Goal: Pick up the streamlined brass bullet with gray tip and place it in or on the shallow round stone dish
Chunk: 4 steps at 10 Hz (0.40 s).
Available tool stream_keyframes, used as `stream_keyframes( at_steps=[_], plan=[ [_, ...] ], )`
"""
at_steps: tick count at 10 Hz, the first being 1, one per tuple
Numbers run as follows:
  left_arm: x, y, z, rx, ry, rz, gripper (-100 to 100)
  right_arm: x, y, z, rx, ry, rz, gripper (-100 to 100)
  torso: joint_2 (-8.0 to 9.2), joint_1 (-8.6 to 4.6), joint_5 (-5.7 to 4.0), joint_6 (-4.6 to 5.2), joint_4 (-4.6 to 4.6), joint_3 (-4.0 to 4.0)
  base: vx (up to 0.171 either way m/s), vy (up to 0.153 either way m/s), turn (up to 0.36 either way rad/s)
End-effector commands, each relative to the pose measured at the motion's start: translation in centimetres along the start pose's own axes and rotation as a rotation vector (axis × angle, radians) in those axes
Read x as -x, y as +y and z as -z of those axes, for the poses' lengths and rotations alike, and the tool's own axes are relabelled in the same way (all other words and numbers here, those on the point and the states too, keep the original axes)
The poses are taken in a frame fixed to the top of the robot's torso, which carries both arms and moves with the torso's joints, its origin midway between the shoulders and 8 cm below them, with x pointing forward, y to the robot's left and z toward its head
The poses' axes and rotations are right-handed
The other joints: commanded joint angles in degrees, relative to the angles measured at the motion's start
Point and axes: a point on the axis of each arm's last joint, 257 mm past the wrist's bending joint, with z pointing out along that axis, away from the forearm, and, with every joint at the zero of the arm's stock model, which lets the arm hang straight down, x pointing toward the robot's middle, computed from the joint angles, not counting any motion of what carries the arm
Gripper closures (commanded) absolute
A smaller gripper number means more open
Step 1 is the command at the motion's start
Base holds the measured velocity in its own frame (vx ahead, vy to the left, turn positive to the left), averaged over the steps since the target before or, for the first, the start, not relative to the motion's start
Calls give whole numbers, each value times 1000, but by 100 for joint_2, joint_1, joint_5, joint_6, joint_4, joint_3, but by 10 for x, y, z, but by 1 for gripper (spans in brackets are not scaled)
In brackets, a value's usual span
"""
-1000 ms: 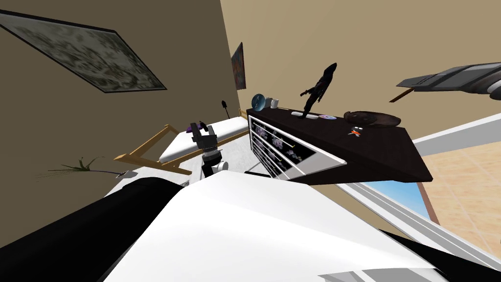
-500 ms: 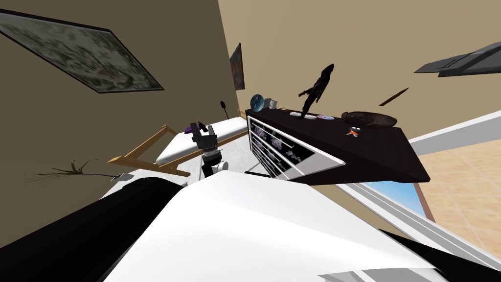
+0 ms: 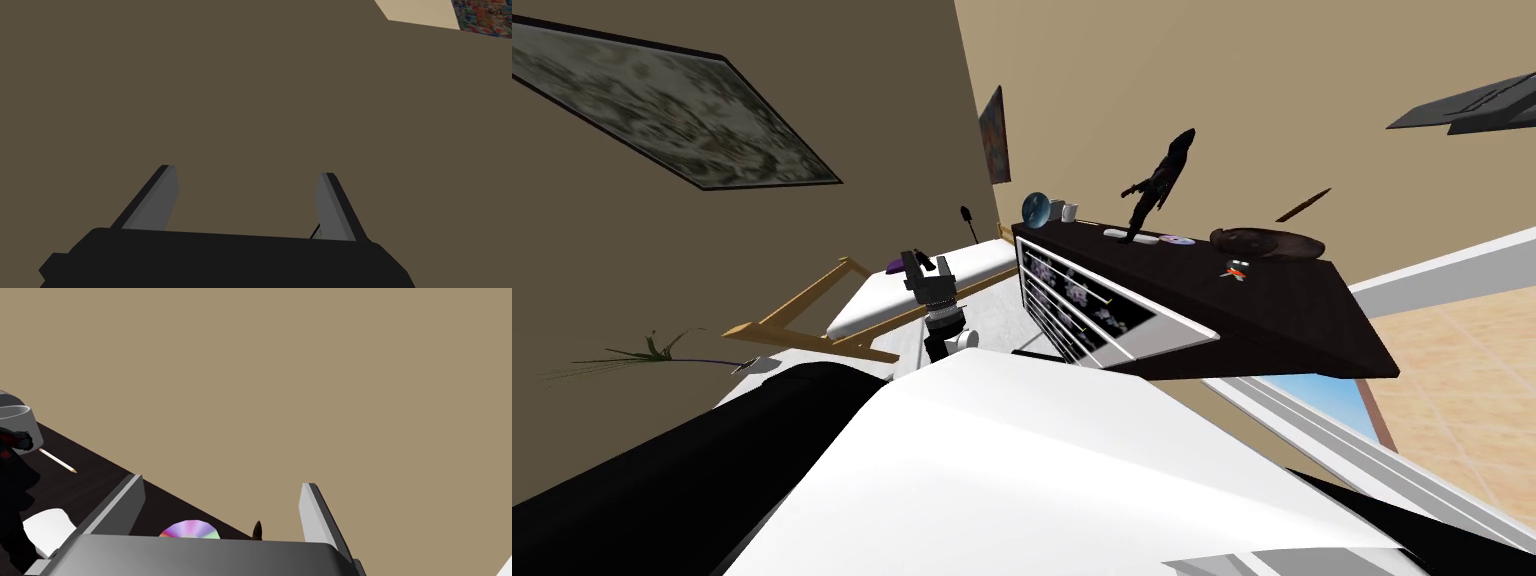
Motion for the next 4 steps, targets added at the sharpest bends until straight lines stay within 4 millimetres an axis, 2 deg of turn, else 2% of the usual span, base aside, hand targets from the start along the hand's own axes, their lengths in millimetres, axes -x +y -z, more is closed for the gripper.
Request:
stream_keyframes(
  at_steps=[1,4],
  plan=[
    [0,0,0,0,0,0,0,0,0,0,0,0,0,0,0,0,0,0,0,0,0,0,0],
    [0,0,0,0,0,0,0,0,0,0,0,0,0,0,2,0,0,0,0,1,0,0,0]
  ],
)
